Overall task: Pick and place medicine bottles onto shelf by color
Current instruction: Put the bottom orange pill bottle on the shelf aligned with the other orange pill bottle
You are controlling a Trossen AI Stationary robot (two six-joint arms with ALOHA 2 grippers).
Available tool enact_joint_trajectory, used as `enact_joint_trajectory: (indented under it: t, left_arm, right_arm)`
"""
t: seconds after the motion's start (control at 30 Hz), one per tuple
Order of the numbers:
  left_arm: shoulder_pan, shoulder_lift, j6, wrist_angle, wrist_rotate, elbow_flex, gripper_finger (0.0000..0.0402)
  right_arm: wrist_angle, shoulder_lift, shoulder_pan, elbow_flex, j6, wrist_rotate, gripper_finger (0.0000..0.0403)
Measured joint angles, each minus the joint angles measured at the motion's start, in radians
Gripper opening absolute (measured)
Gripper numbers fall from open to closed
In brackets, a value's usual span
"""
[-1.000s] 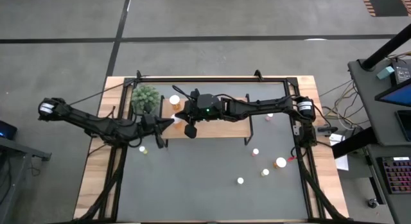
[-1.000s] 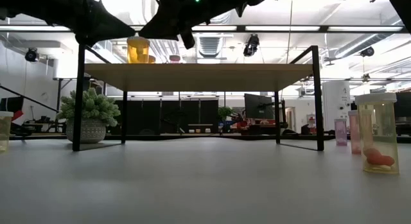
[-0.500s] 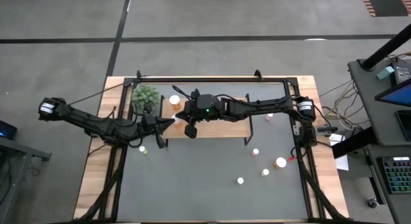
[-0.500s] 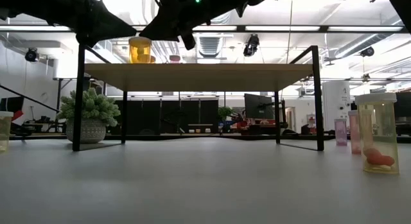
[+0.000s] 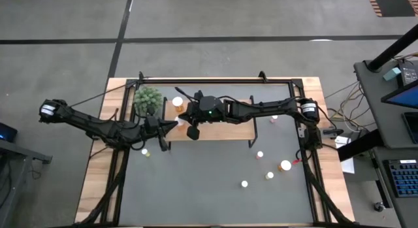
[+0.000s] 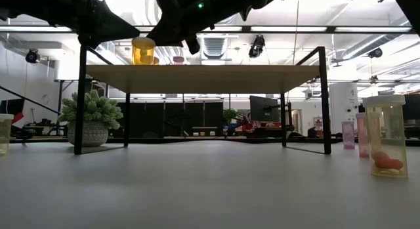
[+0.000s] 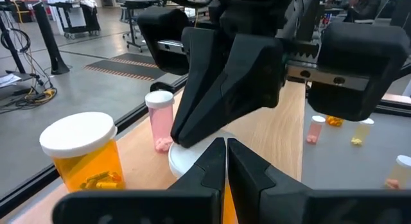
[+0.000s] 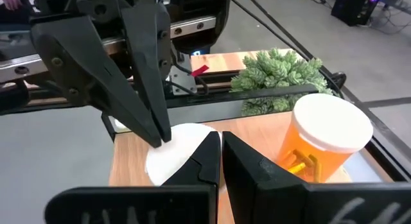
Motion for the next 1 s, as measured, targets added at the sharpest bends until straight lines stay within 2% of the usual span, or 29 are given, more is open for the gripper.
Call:
enact_joint_trajectory:
  t: [0.5, 0.7, 0.8, 0.87, 1.0]
  left_arm:
    - [0.000, -0.006, -0.024, 0.001, 0.000, 0.000, 0.0000]
    - [-0.002, -0.023, -0.018, 0.006, 0.026, 0.016, 0.0000]
    - [-0.003, -0.010, -0.018, 0.005, 0.046, 0.051, 0.0000]
    - [-0.003, 0.007, -0.023, 0.001, 0.049, 0.075, 0.0000]
    - [-0.003, 0.058, -0.027, -0.055, 0.058, 0.143, 0.0000]
  right_arm:
    - [-0.023, -0.007, 0.000, 0.011, -0.016, 0.000, 0.0009]
    - [-0.040, -0.091, 0.022, 0.015, -0.079, 0.000, 0.0009]
    - [-0.119, -0.158, 0.052, 0.015, -0.105, 0.005, 0.0009]
    - [-0.195, -0.202, 0.082, 0.009, -0.116, 0.048, 0.0009]
    - [-0.382, -0.281, 0.164, -0.010, -0.117, 0.198, 0.0009]
